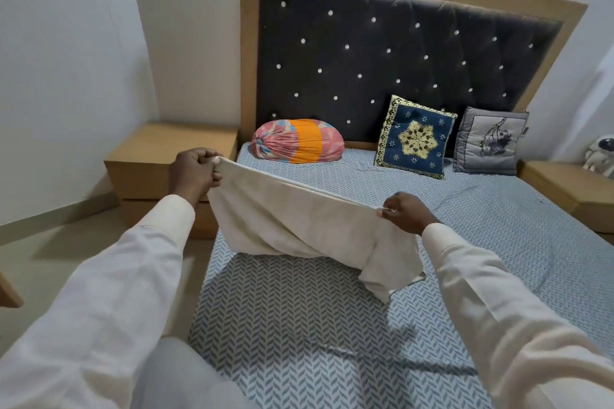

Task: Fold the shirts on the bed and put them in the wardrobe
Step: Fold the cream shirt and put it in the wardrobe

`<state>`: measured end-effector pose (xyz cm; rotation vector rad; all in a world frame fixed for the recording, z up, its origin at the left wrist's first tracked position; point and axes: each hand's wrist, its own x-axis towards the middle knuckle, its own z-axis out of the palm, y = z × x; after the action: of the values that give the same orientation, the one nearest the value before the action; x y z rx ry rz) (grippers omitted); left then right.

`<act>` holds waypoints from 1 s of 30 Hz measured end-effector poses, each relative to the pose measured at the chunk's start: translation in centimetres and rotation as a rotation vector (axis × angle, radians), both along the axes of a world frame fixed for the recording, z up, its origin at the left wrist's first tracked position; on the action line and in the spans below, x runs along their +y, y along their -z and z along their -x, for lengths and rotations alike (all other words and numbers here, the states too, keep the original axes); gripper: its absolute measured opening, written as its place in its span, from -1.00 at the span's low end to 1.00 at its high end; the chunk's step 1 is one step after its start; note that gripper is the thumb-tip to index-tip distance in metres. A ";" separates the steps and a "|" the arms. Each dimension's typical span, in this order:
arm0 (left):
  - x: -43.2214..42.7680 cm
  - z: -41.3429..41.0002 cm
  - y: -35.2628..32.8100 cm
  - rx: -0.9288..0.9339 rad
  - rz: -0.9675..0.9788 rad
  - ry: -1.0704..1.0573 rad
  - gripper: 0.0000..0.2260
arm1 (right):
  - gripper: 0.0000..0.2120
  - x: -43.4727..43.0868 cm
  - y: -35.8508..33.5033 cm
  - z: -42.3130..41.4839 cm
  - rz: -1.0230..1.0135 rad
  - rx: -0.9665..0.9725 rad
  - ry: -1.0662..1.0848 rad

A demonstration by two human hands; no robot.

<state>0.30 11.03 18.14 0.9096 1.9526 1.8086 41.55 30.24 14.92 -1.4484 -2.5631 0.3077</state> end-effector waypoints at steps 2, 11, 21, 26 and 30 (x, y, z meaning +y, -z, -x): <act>-0.1 0.0 -0.1 0.016 0.016 -0.009 -0.91 | -0.85 -0.2 -0.3 -0.3 -0.039 0.101 0.058; 0.3 -1.3 0.4 0.047 0.066 0.007 -0.85 | -0.77 -0.9 -1.3 -1.6 0.202 0.108 0.109; -0.6 -1.2 0.4 -0.018 0.040 0.040 -0.89 | -0.83 -2.6 -2.8 -1.9 0.234 0.284 0.032; -0.9 -1.8 0.4 -0.091 0.017 -0.005 -0.84 | -0.73 -2.5 -3.1 -2.0 0.212 0.119 -0.103; -0.8 -1.8 1.0 -0.116 0.036 -0.010 -0.84 | -0.63 -2.6 -2.9 -2.6 0.090 -0.009 -0.136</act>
<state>2.10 10.25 17.14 0.7670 1.9149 1.7842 44.12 27.66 17.87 -1.3085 -2.6931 0.4421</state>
